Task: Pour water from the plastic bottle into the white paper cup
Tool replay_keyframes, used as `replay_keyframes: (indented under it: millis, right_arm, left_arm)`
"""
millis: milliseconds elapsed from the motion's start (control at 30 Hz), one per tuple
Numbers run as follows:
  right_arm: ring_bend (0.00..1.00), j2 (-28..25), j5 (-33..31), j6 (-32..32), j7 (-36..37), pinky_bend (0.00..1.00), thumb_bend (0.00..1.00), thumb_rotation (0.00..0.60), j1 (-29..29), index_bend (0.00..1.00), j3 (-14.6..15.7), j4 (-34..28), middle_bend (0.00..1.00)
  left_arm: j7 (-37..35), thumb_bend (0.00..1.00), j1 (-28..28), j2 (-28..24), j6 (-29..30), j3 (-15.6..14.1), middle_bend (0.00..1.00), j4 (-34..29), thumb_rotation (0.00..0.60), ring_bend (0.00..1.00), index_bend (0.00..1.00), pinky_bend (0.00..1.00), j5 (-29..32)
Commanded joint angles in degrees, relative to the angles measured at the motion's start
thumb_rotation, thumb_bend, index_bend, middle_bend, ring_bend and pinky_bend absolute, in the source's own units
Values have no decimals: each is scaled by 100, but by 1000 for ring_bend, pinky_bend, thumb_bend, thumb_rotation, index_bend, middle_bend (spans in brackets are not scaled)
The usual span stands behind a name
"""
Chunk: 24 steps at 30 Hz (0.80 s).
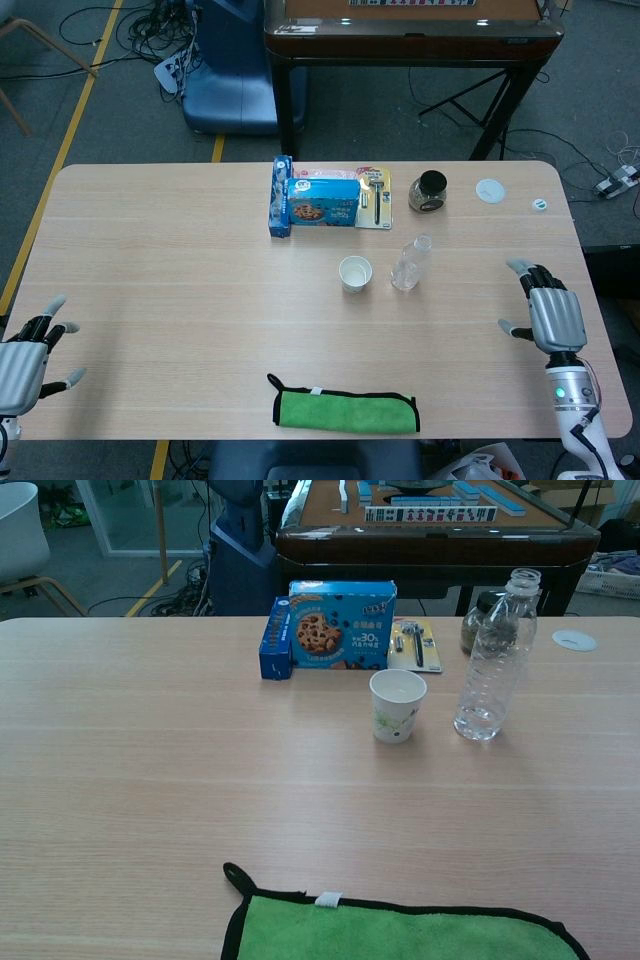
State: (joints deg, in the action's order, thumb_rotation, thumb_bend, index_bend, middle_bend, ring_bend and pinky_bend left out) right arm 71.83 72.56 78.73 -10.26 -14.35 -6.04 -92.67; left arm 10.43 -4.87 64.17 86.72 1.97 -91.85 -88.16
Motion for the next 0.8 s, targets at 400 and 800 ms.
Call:
replay_keyframes:
  millis: [400,800]
  right_arm:
    - [151,-391,1023,940,146,330,38,600,784,191,545,-265,223]
    - [151,-488,1096,955,222,330,38,600,893,193,436,-332,223]
  left_arm:
    - [-13,95,-38,200,83,-112,127,188,600,233,375,555,-323]
    - [12,95,-45,170,59,-139,128,99,600,233,375,555,-339]
